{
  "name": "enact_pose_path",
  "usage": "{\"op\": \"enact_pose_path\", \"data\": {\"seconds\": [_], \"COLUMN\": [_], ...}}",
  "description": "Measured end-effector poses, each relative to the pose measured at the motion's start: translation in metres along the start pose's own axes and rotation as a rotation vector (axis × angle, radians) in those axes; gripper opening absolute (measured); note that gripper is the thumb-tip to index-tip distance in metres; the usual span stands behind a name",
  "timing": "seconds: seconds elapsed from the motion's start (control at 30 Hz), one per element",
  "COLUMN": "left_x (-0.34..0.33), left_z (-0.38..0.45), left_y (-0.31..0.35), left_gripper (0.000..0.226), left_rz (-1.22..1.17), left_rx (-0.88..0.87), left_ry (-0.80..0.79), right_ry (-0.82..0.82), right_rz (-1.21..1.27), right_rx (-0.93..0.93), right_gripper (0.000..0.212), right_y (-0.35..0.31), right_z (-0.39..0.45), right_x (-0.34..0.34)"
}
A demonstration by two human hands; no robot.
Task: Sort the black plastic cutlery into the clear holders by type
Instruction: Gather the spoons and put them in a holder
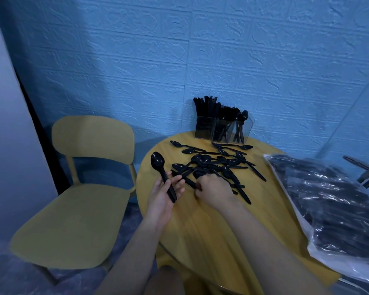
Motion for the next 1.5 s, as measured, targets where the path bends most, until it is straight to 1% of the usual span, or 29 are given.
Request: {"op": "enact_pose_path", "data": {"seconds": [0.1,0.2,0.3,0.4,0.5,0.67,0.77,0.9,0.97,1.03,1.1,1.2,1.23,1.3,1.37,1.43,1.5], "left_x": [-0.001,-0.003,-0.007,-0.013,-0.013,-0.014,-0.016,-0.023,-0.026,-0.028,-0.031,-0.033,-0.033,-0.033,-0.030,-0.027,-0.026], "left_z": [-0.001,-0.001,-0.002,-0.003,-0.003,-0.002,-0.001,-0.005,-0.006,-0.006,-0.007,-0.007,-0.007,-0.006,-0.005,-0.004,-0.004], "left_y": [0.000,0.000,-0.004,-0.008,-0.009,-0.011,-0.012,-0.012,-0.014,-0.016,-0.017,-0.017,-0.018,-0.019,-0.018,-0.018,-0.019], "left_gripper": [0.023,0.020,0.020,0.021,0.025,0.024,0.025,0.026,0.029,0.030,0.026,0.018,0.018,0.017,0.018,0.020,0.021], "left_rz": [0.023,0.060,0.136,0.196,0.260,0.306,0.347,0.399,0.425,0.453,0.452,0.398,0.368,0.305,0.256,0.228,0.225], "left_rx": [0.000,-0.012,0.001,0.027,0.042,0.055,0.040,0.035,0.040,0.043,0.043,0.051,0.063,0.086,0.092,0.109,0.122], "left_ry": [-0.006,-0.024,-0.052,-0.109,-0.144,-0.173,-0.193,-0.254,-0.279,-0.293,-0.305,-0.314,-0.312,-0.296,-0.260,-0.225,-0.213], "right_ry": [0.038,0.172,0.304,0.366,0.363,0.304,0.314,0.302,0.310,0.326,0.345,0.398,0.435,0.523,0.593,0.584,0.510], "right_rz": [0.301,0.561,0.641,0.679,0.724,0.774,0.899,1.182,1.237,1.180,1.092,0.932,0.861,0.721,0.630,0.566,0.528], "right_rx": [-0.083,-0.116,-0.059,0.043,0.116,0.209,0.196,0.121,0.105,0.088,0.108,0.180,0.177,0.077,-0.103,-0.282,-0.425], "right_gripper": [0.017,0.013,0.017,0.031,0.037,0.038,0.032,0.012,0.009,0.005,0.007,0.011,0.012,0.014,0.018,0.023,0.032], "right_y": [0.020,0.032,0.019,-0.002,-0.015,-0.024,-0.014,0.003,0.007,0.008,0.005,0.001,0.006,0.031,0.071,0.111,0.139], "right_z": [-0.007,-0.022,-0.035,-0.033,-0.029,-0.028,-0.028,-0.026,-0.026,-0.027,-0.029,-0.036,-0.038,-0.043,-0.048,-0.054,-0.057], "right_x": [0.002,0.009,0.015,0.008,-0.003,-0.015,-0.017,-0.022,-0.024,-0.025,-0.021,-0.007,-0.001,0.008,0.011,0.006,-0.008]}}
Point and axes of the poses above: each hand's wrist, its own z-axis towards the middle knuckle, its own x-axis out of the back of the hand, y = z × x, the point moved 10 cm from there along z, towards the middle knuckle, and after that the axes turned 8 degrees about -y, right-handed, at the moved point
